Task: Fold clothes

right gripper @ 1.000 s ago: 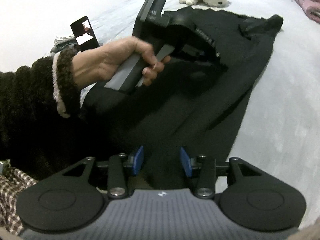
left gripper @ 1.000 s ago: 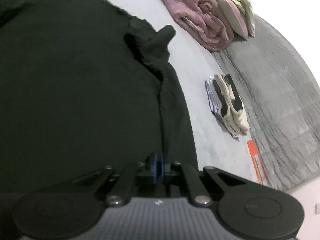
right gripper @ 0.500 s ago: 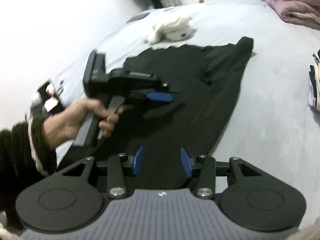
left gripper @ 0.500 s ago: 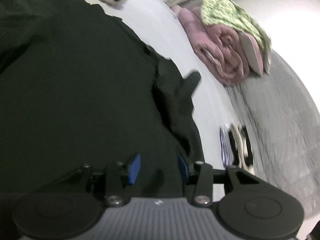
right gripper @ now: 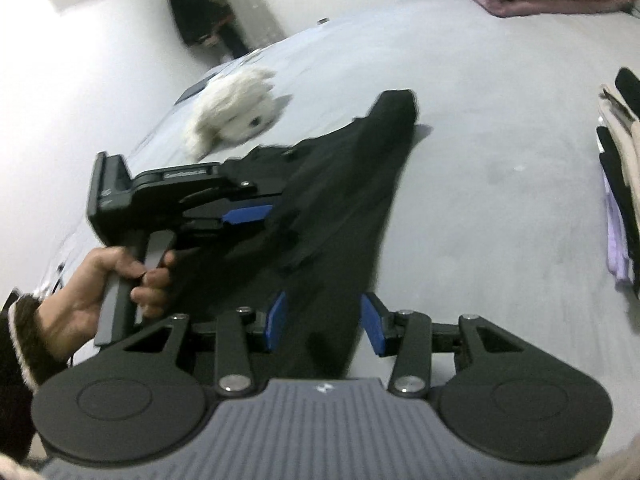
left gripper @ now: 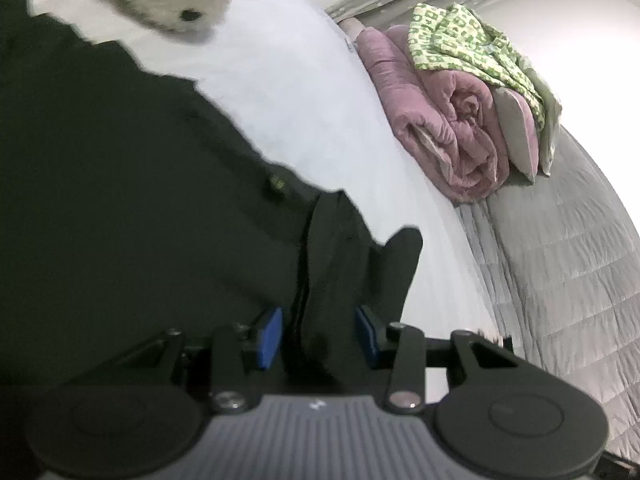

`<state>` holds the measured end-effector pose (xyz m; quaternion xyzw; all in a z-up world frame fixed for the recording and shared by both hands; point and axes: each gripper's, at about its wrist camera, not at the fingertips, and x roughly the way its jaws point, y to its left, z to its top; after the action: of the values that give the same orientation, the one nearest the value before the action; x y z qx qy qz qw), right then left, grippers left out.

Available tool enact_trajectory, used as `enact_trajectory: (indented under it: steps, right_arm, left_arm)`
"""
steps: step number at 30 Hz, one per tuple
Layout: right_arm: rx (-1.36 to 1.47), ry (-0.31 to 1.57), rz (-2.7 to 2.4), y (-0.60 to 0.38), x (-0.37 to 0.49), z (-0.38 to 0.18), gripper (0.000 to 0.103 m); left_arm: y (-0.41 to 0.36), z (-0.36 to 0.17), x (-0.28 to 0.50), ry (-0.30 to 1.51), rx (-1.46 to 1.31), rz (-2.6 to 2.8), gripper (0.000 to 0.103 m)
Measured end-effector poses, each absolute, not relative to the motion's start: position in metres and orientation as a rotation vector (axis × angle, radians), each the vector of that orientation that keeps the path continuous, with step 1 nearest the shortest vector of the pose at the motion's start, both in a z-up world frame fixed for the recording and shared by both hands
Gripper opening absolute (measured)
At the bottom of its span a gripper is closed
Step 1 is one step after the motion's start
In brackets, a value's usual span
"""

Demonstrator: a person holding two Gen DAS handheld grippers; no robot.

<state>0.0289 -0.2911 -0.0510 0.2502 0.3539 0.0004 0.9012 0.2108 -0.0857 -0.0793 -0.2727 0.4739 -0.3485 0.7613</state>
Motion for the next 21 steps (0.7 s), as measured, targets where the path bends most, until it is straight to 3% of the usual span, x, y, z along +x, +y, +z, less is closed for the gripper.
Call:
enact_trajectory:
  steps: [7, 8, 11, 21]
  right_arm:
    - [0.642, 0.671, -0.079, -0.33, 0.061, -0.078, 0.046]
    - [0.663, 0.658, -0.085, -0.334, 0.064, -0.08, 0.046]
    - [0.712, 0.624, -0.105, -0.346, 0.075, -0.083, 0.046]
    - [0.741, 0.582, -0.177, -0.362, 0.113, -0.083, 0.046]
  left_arm:
    - [-0.117, -0.085, 0.237, 1.009, -0.609, -0.773, 0.03]
    - [-0.119, -0.086, 0.239, 1.006, -0.617, -0.768, 0.026]
    - [-0.119, -0.089, 0.238, 0.998, -0.64, -0.738, 0.002]
    - [-0.085, -0.061, 0.2, 0.782, -0.613, -0.681, 0.002]
